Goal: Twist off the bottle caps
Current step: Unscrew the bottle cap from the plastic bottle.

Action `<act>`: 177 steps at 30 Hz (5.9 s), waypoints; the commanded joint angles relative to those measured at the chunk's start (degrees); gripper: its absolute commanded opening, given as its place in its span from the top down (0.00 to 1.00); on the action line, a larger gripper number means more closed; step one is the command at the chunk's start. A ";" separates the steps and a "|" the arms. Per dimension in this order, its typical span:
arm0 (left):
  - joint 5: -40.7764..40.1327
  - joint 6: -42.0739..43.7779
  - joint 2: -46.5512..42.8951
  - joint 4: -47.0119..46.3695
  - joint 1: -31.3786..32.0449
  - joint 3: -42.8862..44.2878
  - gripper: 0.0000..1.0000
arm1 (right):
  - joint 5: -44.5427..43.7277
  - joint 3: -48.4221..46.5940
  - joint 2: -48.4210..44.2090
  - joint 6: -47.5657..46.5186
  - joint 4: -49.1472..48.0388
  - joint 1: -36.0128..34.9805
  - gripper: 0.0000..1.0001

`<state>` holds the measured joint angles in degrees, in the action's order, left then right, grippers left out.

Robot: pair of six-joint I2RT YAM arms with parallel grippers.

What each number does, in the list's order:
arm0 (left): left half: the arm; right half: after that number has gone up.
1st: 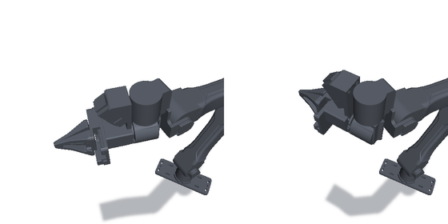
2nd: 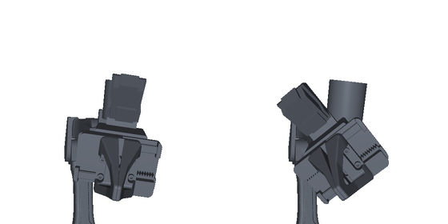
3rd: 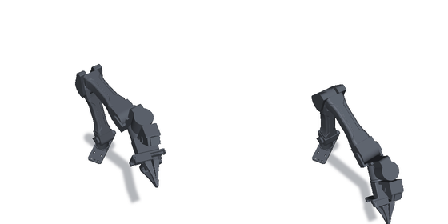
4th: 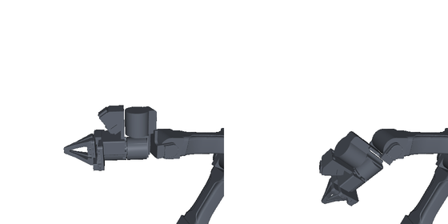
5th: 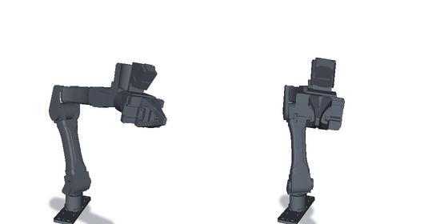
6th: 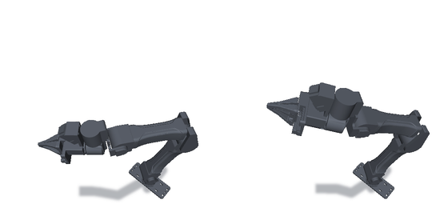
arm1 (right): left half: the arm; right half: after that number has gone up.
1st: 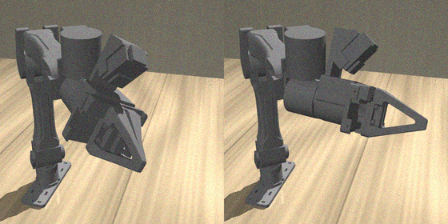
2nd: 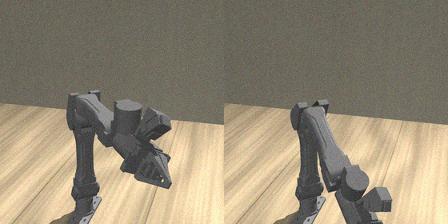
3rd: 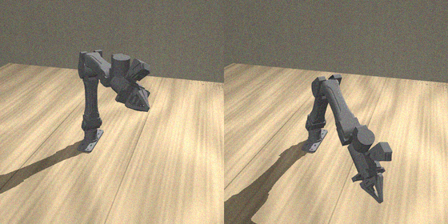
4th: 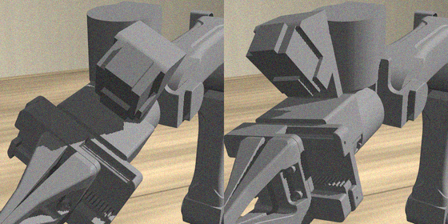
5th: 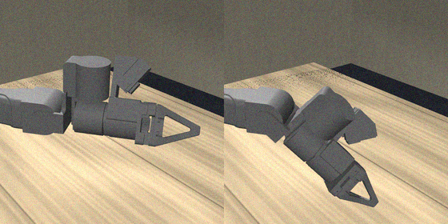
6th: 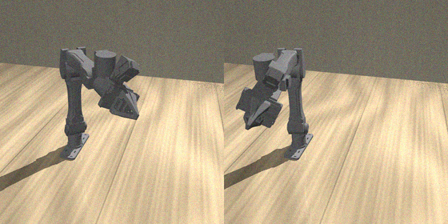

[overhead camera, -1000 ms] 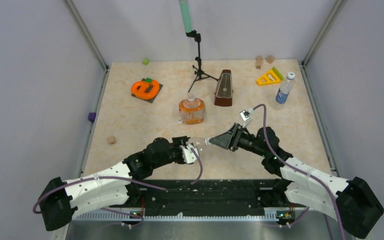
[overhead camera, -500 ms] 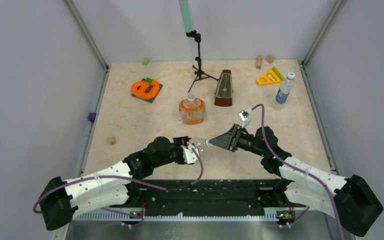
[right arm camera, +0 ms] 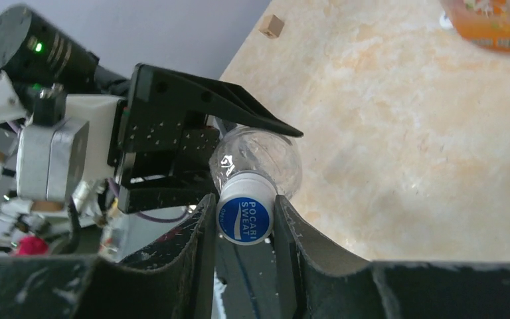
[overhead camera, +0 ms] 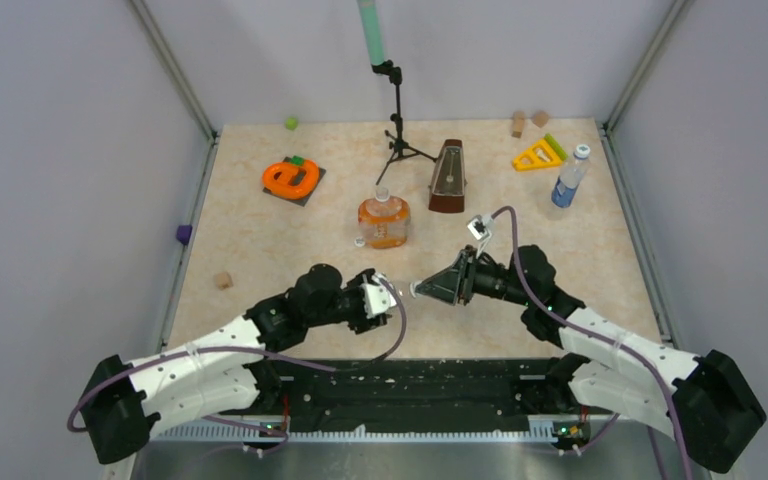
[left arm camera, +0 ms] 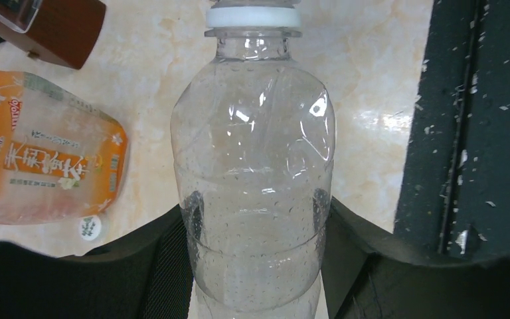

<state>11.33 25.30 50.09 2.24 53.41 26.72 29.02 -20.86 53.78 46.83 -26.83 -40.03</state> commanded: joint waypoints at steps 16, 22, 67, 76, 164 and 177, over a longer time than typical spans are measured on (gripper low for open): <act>41.14 -10.18 4.30 6.16 -12.10 13.31 1.00 | 30.60 -10.69 3.16 -33.02 2.28 -1.45 0.93; 43.37 -12.05 4.87 4.96 -12.10 14.68 1.00 | 31.14 -10.29 1.76 -36.06 3.41 -1.45 0.92; -16.52 8.66 -3.38 -11.05 5.77 0.09 1.00 | -10.41 -3.27 -11.11 10.09 5.97 -1.54 0.31; -16.66 9.46 -1.19 -9.08 6.40 1.53 1.00 | -10.46 -3.20 -7.09 10.22 3.12 -2.07 0.40; 5.38 -7.81 -1.81 -7.81 -8.79 0.84 1.00 | -0.73 -10.08 -5.44 -13.83 13.72 -3.36 0.30; -20.89 3.23 -2.65 -13.64 4.02 -2.93 1.00 | -15.57 -2.81 -13.98 7.74 8.77 -3.39 0.32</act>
<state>-2.42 24.34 48.86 -4.99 56.84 26.15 20.88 -22.04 41.80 47.70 -18.61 -42.65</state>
